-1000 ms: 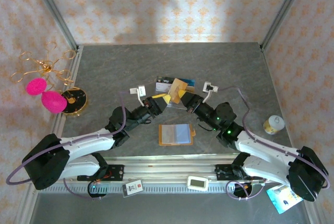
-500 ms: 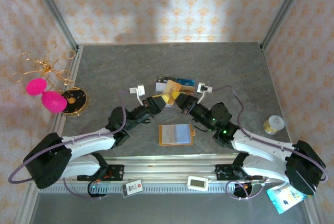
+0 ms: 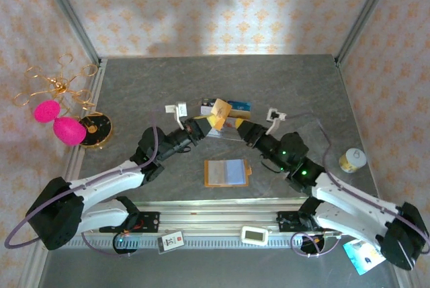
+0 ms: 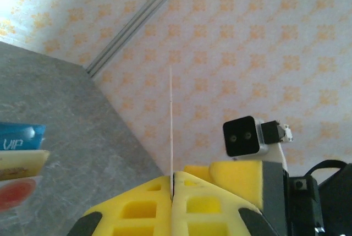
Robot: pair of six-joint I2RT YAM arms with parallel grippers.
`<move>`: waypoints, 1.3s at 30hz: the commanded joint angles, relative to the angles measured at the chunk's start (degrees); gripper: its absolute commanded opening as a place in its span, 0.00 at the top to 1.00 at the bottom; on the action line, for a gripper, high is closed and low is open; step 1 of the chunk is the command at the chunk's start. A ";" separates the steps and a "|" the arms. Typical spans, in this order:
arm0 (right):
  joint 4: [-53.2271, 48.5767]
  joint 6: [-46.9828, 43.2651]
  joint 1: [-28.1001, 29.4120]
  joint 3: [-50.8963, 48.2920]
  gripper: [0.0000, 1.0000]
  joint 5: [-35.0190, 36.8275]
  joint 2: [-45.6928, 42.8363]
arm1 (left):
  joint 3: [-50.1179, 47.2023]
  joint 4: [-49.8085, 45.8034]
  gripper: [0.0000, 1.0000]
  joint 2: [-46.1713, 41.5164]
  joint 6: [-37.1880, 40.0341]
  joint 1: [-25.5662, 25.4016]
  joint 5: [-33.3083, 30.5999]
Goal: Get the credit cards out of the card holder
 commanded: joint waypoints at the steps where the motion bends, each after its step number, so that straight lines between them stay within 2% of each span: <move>1: -16.94 -3.25 -3.21 1.85 0.68 4.31 -3.54 | 6.78 -14.07 1.00 1.04 11.60 0.43 3.96; 5: -25.81 -4.07 -5.75 3.48 0.70 7.34 -4.47 | 17.93 -28.27 1.00 6.88 24.50 0.56 7.98; 9: -26.45 -3.78 -7.70 1.29 0.70 7.54 -7.06 | 32.99 -48.83 1.00 15.76 43.83 0.56 7.01; 13: -26.92 -3.62 -9.08 0.03 0.70 7.69 -8.74 | 44.19 -63.62 1.00 24.41 60.77 0.57 6.89; 18: -28.08 -4.94 -9.53 1.06 0.70 9.38 -8.58 | 47.94 -68.15 1.00 28.73 73.11 0.69 7.75; 20: -27.93 -5.08 -9.79 1.38 0.70 9.81 -7.74 | 47.43 -67.10 1.00 29.25 76.64 0.90 8.19; 26: -26.19 -5.49 -10.42 2.85 0.70 9.28 -3.11 | 49.71 -66.92 1.00 33.15 79.68 4.13 13.04; 39: -23.72 -6.34 -16.21 4.24 0.70 5.02 1.55 | 56.21 -69.53 1.00 41.28 85.98 5.37 13.50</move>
